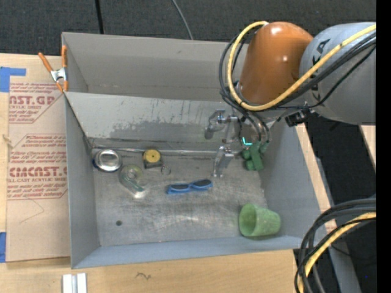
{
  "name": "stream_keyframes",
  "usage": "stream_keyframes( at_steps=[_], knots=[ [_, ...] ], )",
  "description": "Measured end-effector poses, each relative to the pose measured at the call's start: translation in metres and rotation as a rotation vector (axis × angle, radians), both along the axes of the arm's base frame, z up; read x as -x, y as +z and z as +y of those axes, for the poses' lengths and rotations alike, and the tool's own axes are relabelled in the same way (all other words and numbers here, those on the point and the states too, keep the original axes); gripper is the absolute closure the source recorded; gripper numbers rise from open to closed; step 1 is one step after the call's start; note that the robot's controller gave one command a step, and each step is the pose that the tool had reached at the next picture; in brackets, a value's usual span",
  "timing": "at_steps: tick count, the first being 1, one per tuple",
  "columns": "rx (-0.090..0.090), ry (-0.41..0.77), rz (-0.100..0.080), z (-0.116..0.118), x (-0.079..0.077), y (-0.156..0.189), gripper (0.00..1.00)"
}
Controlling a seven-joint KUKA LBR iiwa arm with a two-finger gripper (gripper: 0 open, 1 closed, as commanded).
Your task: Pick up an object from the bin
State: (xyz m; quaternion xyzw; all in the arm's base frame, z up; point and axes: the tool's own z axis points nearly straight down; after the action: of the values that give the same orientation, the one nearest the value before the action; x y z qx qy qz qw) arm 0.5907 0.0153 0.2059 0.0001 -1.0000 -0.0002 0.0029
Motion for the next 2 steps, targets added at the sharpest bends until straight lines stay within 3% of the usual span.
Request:
stream_keyframes(
  at_steps=[1, 2],
  knots=[
    [-0.001, 0.125, -0.013, 0.025, 0.012, -0.137, 0.0],
    [-0.002, 0.297, -0.011, 0.044, 0.0, -0.105, 0.0]
  ],
)
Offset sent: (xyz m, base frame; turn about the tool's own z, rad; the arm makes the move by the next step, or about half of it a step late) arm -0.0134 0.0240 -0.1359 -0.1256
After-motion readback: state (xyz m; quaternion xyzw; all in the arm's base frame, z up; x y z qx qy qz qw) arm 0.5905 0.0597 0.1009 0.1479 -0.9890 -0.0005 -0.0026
